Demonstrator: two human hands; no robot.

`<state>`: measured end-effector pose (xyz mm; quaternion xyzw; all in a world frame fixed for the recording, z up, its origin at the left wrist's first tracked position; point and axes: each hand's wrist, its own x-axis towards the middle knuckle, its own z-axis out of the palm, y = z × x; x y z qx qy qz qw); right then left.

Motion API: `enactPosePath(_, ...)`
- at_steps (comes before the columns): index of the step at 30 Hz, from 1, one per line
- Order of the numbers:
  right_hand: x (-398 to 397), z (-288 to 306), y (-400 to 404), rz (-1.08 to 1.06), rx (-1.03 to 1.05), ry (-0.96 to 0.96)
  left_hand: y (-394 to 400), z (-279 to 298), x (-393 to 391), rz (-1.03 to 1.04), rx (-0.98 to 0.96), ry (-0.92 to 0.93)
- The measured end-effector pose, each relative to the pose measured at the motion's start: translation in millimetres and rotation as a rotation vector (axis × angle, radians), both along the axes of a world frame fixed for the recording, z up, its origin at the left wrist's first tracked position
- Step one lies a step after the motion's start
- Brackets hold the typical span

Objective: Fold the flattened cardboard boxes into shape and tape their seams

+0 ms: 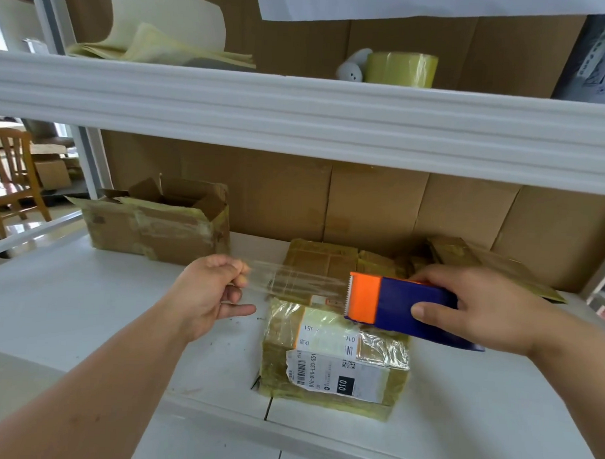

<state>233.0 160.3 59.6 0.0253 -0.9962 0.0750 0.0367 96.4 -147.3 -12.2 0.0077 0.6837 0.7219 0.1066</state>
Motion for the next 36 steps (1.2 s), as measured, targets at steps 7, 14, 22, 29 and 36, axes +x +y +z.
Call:
enactPosePath(7, -4, 10, -7, -0.047, 0.144, -0.034, 5, 2, 4, 0.000, -0.078, -0.043)
enactPosePath(14, -5, 6, -6, -0.070, 0.107, -0.070, 13, 0, 5, -0.094, -0.038, -0.200)
enactPosePath(22, -5, 2, -4, -0.105, 0.125, -0.049, 21, -16, -7, -0.017, -0.172, -0.195)
enactPosePath(29, -5, -6, -6, -0.078, 0.160, -0.011, 27, -31, -13, -0.036, -0.280, -0.244)
enactPosePath(36, -4, -15, -5, -0.018, 0.172, 0.054, 29, -42, -6, -0.150, -0.353, -0.321)
